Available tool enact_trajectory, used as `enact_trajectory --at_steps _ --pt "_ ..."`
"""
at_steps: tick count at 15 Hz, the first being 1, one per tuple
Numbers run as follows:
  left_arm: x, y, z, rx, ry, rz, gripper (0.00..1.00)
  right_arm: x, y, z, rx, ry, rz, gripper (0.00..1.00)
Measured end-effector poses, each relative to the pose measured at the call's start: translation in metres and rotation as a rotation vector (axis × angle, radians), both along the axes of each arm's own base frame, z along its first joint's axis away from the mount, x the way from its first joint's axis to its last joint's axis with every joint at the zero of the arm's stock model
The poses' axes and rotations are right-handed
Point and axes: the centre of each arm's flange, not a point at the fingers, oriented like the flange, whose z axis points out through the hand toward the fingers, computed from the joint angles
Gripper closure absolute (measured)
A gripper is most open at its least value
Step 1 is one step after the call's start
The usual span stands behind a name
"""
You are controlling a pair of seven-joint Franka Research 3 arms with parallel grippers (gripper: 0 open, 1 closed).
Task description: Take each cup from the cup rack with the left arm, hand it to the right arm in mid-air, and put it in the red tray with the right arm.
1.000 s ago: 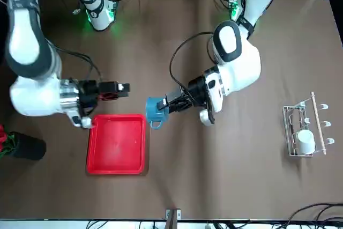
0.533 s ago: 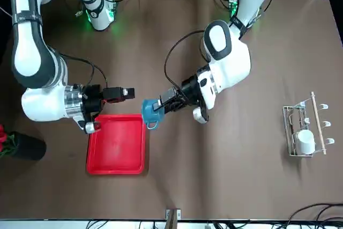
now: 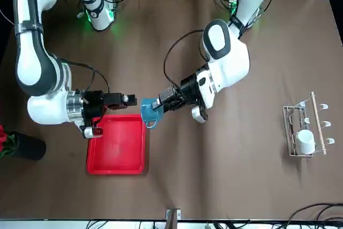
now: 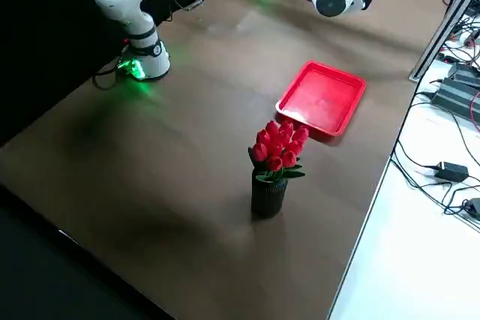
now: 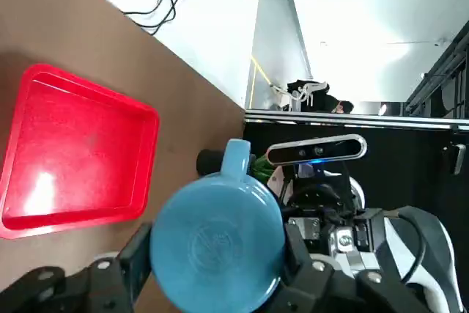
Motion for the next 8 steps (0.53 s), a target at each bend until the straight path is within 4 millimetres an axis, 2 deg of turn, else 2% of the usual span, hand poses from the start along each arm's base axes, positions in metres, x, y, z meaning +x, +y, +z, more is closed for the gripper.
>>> enact_trajectory --at_steps 6,8 --pt "-0.001 -0.002 0.000 0.000 -0.001 -0.002 0.26 0.002 0.001 -0.005 0.012 -0.047 -0.010 0.39" --pt "-0.001 -0.001 0.000 0.001 -0.002 0.003 0.26 0.002 0.010 -0.009 0.038 -0.050 -0.009 0.40"
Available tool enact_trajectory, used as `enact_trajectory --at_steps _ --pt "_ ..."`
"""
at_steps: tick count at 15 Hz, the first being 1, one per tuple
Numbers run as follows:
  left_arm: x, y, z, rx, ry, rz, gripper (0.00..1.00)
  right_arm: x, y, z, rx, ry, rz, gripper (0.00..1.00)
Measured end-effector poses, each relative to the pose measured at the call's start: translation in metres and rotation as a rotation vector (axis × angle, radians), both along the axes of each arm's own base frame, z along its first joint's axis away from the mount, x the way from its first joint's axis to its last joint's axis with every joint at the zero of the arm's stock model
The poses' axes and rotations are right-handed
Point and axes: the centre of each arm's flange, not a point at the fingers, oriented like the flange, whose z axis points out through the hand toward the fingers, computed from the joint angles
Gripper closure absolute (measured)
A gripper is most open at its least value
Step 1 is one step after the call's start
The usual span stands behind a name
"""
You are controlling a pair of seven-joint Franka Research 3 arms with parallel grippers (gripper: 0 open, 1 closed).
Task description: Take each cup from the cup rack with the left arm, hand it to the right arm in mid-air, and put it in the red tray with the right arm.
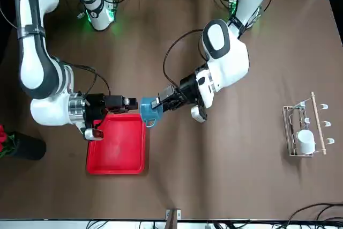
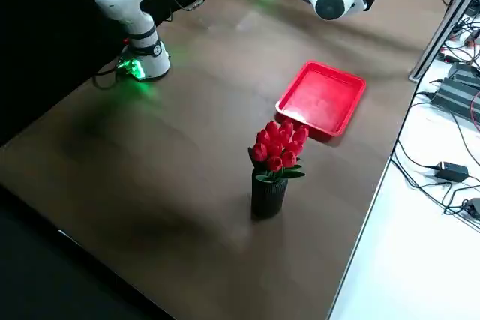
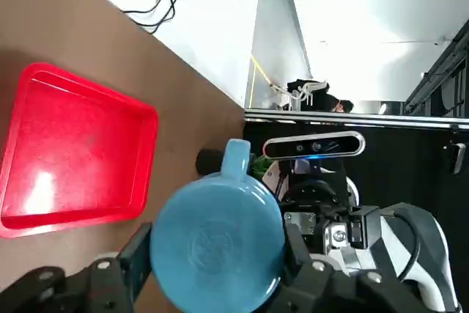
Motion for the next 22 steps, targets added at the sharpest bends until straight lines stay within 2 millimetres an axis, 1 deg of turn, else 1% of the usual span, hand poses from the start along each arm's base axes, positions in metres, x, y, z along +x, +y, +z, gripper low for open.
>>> enact_trajectory --at_steps 1,2,3,5,7,8,9,10,12,13,22 --pt "0.000 0.000 0.000 0.001 -0.002 0.011 0.26 -0.001 0.004 -0.002 0.005 -0.007 0.004 0.45" --pt "-0.002 -0.002 0.000 0.000 -0.002 0.019 0.26 -0.002 0.008 -0.004 0.006 -0.010 0.010 0.45" --pt "-0.004 -0.005 0.000 -0.001 -0.002 0.023 0.26 -0.003 0.014 -0.007 0.007 -0.009 0.015 0.50" --pt "-0.006 -0.008 -0.001 0.000 -0.001 0.028 0.26 -0.002 0.021 -0.013 0.002 -0.010 -0.012 0.51" --pt "-0.006 -0.008 -0.003 0.002 0.001 0.034 0.26 0.000 0.025 -0.014 0.008 -0.029 -0.035 0.51" --pt "-0.005 -0.008 -0.004 0.002 0.001 0.034 0.26 0.000 0.027 -0.013 0.013 -0.037 -0.039 0.56" --pt "-0.005 -0.008 -0.004 0.002 0.001 0.034 0.26 0.000 0.028 -0.013 0.015 -0.043 -0.040 0.56" --pt "-0.005 -0.007 -0.004 0.003 0.002 0.034 0.26 0.000 0.028 -0.012 0.019 -0.048 -0.042 0.60" --pt "-0.004 -0.007 -0.008 0.002 0.011 0.038 0.26 0.001 0.028 -0.009 0.027 -0.056 -0.045 0.81" --pt "-0.004 -0.007 -0.007 -0.010 0.030 0.047 0.26 0.001 0.028 -0.008 0.035 -0.064 -0.048 0.85" --pt "-0.003 -0.005 -0.006 -0.016 0.035 0.051 0.26 0.002 0.029 -0.007 0.044 -0.070 -0.053 0.86"
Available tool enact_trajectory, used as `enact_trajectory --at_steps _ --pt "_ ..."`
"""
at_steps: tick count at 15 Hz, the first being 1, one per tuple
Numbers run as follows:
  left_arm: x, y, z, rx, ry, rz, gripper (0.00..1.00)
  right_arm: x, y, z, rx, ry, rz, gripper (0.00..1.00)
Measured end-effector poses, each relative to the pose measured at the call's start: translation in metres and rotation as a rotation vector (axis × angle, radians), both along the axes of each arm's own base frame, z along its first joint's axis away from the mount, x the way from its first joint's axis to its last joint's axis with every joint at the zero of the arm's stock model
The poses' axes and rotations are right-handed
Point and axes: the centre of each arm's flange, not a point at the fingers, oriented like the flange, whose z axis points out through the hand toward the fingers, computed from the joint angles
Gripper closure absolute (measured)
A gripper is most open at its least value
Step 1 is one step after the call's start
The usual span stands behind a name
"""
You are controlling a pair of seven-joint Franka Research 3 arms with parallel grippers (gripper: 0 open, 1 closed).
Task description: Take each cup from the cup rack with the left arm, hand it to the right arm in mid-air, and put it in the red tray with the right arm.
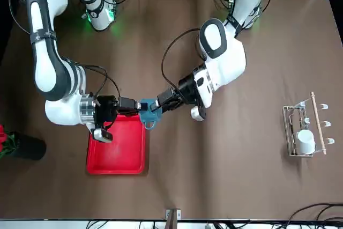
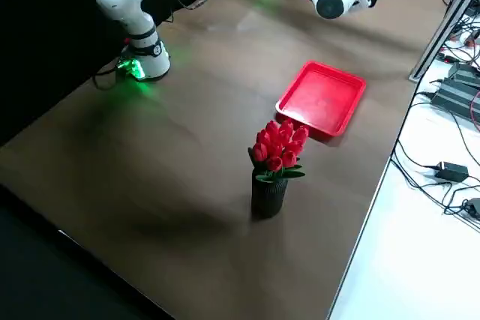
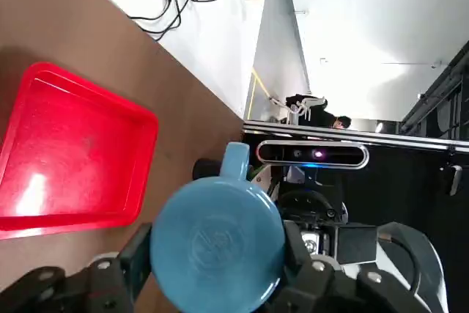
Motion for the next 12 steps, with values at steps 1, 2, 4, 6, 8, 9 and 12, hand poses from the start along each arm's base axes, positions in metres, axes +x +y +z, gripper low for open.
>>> enact_trajectory --at_steps 1,2,4,6,8,9,12 --pt "0.000 0.000 0.000 0.000 0.000 0.000 0.26 0.000 0.000 0.000 0.000 0.000 0.000 0.86" --pt "0.000 0.000 0.000 0.000 0.000 0.000 0.26 0.000 0.000 0.000 0.000 -0.004 0.000 0.86" --pt "0.000 0.000 0.000 -0.006 0.015 0.006 0.24 0.000 0.000 0.000 0.000 -0.005 -0.001 0.86" --pt "0.004 0.005 0.002 -0.015 0.035 0.027 0.08 0.001 -0.002 -0.001 -0.008 -0.005 -0.004 0.88" --pt "0.009 0.012 0.007 -0.024 0.037 0.043 0.03 0.002 -0.005 -0.005 -0.014 -0.002 -0.009 0.91" --pt "0.011 0.014 0.009 -0.026 0.036 0.046 0.01 0.003 -0.006 -0.006 -0.015 0.000 -0.010 0.91" --pt "0.014 0.019 0.013 -0.028 0.032 0.057 0.00 0.003 -0.007 -0.007 -0.020 -0.003 -0.014 0.91"
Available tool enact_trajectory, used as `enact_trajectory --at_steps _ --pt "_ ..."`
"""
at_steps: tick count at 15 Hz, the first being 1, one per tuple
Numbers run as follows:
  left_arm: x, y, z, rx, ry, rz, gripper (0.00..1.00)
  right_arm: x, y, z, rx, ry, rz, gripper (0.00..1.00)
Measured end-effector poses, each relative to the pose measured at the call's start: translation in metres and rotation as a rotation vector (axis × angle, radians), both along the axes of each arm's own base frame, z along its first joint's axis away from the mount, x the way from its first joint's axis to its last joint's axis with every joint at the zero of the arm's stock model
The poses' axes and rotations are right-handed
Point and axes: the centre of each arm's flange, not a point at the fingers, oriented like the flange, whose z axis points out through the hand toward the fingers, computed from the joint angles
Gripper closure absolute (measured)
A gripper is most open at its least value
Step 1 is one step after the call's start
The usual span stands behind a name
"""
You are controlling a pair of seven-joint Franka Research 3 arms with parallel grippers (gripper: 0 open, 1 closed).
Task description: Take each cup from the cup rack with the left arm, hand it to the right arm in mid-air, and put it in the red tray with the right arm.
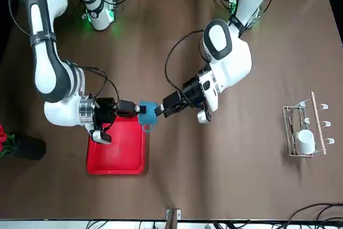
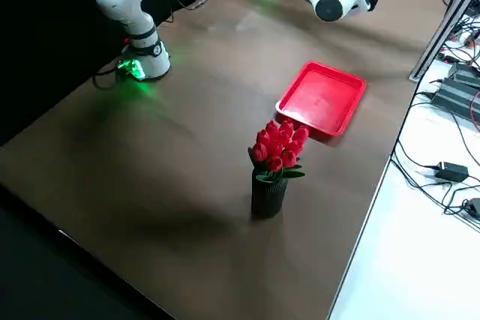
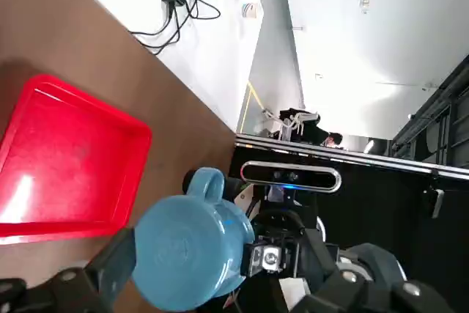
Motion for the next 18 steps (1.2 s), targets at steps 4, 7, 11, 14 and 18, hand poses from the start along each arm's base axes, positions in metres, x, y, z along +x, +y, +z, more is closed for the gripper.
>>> enact_trajectory --at_steps 4,7,11,14,18 --pt "0.022 0.041 0.005 0.005 -0.006 0.063 0.00 0.005 -0.016 -0.008 -0.095 -0.031 -0.013 0.91" --pt "0.031 0.085 0.002 0.052 -0.009 0.112 0.00 0.018 -0.037 -0.014 -0.257 -0.090 -0.102 0.91" --pt "0.019 0.137 -0.024 0.231 -0.023 0.115 0.00 0.031 -0.057 -0.027 -0.466 -0.167 -0.170 0.91" --pt "0.012 0.185 -0.040 0.361 -0.025 0.084 0.00 0.040 -0.071 -0.053 -0.605 -0.200 -0.128 0.91" --pt "0.017 0.291 -0.044 0.628 0.032 -0.190 0.00 0.056 -0.108 -0.079 -0.808 -0.261 -0.128 0.91"
